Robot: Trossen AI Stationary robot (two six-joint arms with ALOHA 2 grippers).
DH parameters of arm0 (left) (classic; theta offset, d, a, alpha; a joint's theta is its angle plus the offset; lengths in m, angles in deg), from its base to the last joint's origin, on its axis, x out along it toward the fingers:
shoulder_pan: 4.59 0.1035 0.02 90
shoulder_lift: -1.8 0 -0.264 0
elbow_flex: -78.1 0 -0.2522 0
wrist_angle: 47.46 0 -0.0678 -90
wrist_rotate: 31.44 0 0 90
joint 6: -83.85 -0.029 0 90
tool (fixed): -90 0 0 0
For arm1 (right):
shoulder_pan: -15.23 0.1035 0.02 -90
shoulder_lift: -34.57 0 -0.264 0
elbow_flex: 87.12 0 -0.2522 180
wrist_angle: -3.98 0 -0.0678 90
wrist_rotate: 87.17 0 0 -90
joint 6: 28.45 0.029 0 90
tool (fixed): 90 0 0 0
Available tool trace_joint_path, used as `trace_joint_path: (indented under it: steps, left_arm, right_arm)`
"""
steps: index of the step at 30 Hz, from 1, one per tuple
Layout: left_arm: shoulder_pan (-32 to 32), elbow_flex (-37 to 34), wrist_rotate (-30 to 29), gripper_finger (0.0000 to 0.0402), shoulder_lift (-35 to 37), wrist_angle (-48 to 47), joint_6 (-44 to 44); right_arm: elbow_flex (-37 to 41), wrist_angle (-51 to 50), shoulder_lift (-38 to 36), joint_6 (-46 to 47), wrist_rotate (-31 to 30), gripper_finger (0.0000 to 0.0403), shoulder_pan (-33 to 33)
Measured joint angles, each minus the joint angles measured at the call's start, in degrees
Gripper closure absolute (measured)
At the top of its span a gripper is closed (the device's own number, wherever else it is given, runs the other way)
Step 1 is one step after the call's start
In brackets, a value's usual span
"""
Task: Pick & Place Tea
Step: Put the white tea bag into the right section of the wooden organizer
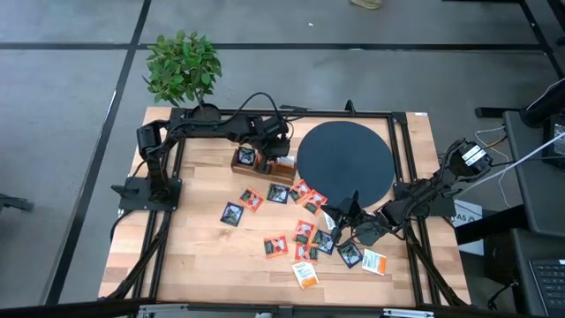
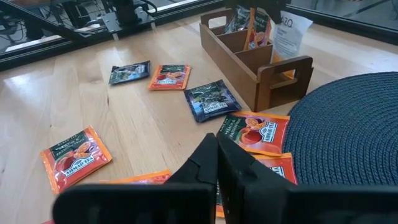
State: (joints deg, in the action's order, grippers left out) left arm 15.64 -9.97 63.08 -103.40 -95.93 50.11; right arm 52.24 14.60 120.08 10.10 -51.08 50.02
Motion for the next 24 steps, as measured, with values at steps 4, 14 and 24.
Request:
trace_joint_path:
  steps: [4,14,24]
  left_arm:
    - [0.0,0.0,0.0,0.0400,0.0,0.2,0.5]
    - [0.0,0.0,0.0,0.0400,0.0,0.0,1.0]
    - [0.0,0.0,0.0,0.0390,0.0,0.0,1.0]
  right_arm:
    - [0.0,0.0,0.0,0.0,0.0,0.0388,0.0]
    - [0.0,0.0,0.0,0.0,0.2,0.0378,0.0]
    - [0.0,0.0,0.0,0.0,0.2,0.0377,0.0]
